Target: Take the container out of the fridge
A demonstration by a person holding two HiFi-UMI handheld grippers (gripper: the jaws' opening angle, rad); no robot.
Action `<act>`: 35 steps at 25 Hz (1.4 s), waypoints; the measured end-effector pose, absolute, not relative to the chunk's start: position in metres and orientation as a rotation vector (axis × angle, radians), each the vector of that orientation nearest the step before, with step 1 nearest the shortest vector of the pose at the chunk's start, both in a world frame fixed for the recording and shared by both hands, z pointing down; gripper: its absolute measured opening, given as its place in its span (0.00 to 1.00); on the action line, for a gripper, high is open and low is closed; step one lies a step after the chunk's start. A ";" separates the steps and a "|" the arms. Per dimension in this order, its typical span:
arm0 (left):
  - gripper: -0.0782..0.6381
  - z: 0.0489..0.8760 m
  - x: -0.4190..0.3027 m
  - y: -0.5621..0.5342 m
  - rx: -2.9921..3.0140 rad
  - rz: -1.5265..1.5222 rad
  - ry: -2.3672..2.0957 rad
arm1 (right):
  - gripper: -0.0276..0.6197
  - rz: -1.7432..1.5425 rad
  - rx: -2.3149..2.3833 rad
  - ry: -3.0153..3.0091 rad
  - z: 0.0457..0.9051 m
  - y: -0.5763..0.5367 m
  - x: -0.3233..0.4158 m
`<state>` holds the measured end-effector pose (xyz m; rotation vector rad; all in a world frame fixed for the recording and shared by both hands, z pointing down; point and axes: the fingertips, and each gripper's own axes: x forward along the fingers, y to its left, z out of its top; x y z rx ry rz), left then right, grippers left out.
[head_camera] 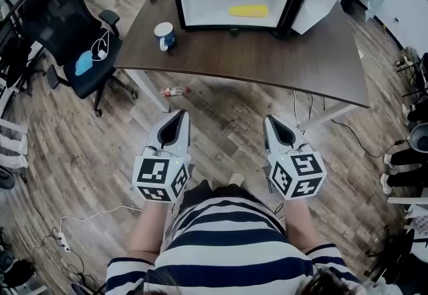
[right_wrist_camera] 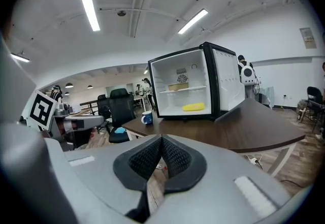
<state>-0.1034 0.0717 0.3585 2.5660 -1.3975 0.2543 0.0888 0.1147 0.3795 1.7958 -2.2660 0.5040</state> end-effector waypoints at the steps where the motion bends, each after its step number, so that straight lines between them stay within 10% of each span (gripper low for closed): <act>1: 0.11 0.358 -0.100 0.070 2.565 0.254 -1.398 | 0.04 0.502 1.790 -2.267 0.380 0.113 0.092; 35: 0.11 0.373 -0.021 0.012 2.500 0.292 -1.465 | 0.04 0.409 1.576 -2.395 0.387 0.039 0.148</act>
